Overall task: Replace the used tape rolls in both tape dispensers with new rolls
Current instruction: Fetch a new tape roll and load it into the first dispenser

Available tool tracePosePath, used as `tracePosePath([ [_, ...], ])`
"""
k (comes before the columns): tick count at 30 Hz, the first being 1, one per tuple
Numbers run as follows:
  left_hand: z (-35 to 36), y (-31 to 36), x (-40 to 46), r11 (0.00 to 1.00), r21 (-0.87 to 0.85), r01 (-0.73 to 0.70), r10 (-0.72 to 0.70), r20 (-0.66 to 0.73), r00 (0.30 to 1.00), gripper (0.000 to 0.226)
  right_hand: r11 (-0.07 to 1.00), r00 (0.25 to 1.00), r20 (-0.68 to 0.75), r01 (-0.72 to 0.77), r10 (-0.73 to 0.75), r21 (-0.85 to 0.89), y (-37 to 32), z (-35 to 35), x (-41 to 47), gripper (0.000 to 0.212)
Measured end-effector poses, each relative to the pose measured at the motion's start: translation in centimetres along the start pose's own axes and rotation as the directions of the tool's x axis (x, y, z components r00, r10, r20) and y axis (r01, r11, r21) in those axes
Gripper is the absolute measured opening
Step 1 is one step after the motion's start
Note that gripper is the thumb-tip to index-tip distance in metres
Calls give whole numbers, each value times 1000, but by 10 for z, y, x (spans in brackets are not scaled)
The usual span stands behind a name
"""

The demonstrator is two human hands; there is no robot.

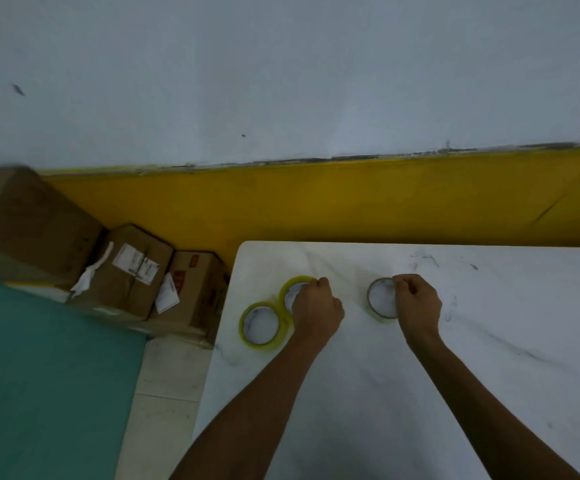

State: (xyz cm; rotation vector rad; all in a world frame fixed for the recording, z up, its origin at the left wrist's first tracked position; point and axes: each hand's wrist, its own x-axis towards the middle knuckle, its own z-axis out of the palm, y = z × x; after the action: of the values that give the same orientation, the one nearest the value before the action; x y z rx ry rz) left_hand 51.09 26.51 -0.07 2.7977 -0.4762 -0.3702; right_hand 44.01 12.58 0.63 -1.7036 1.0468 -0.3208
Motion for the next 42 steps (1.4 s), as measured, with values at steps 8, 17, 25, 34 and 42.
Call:
tracePosePath([
  [8,28,-39,-20,999,13,39,-41,177,983,39,999,999,35,-5,7,-51,13,16,-27,23],
  [17,28,-41,-12,999,36,30,-38,261,965,50,996,996,84,21,-13,-88,19,11,-31,22],
  [25,2,-30,-15,963,-223,149,-134,82,988,31,999,991,130,11,-5,-46,14,4,-36,20],
  [34,-59,0,-15,583,-759,290,-243,177,954,10,990,931,364,-64,14,126,-50,15,-63,16],
  [42,-102,2,-40,530,-811,248,-176,181,968,27,990,909,415,-21,-38,138,-85,14,-83,35],
])
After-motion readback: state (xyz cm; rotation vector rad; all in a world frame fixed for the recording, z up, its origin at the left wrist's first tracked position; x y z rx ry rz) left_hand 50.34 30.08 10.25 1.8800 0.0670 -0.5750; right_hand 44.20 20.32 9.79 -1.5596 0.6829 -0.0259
